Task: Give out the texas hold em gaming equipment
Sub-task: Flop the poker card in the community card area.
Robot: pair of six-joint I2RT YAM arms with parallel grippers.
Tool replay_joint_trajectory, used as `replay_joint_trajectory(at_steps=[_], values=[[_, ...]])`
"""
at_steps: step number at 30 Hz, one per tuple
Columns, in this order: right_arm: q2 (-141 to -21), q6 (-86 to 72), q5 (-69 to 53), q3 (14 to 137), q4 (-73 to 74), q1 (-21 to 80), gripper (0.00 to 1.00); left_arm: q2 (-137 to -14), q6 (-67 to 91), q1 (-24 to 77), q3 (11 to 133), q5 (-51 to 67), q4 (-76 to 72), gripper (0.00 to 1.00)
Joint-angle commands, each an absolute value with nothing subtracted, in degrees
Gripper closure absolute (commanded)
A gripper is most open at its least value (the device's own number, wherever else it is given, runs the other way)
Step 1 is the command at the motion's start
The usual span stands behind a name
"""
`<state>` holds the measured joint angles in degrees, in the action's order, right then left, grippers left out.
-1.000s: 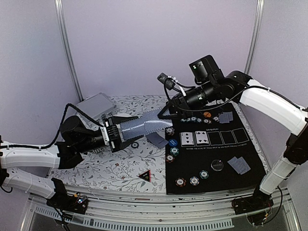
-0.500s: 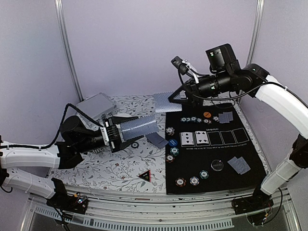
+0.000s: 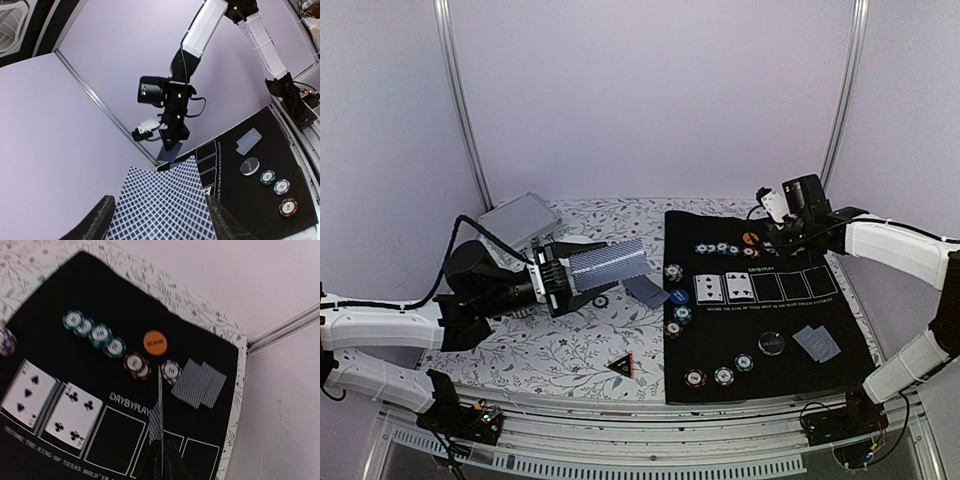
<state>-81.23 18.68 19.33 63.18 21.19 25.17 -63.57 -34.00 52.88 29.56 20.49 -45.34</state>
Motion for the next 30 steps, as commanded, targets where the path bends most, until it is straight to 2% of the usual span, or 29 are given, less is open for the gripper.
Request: replay_joint_trajectory(at_steps=[1, 10, 17, 30], values=[[-86.3, 31.3, 22.6, 58.3, 12.0, 24.5, 0.99, -62.2, -33.7, 54.1, 30.1, 21.1, -47.1, 0.44], [-94.0, 49.2, 27.6, 54.5, 1.1, 24.3, 0.98, -62.1, -33.9, 54.2, 30.1, 20.9, -47.1, 0.44], [-102.8, 57.3, 34.4, 49.6, 0.8, 25.9, 0.99, -61.8, -34.1, 54.2, 30.1, 20.8, -46.9, 0.43], [-98.1, 51.0, 19.3, 48.1, 11.2, 26.6, 0.98, -61.9, -34.1, 54.3, 30.1, 20.7, -46.9, 0.43]])
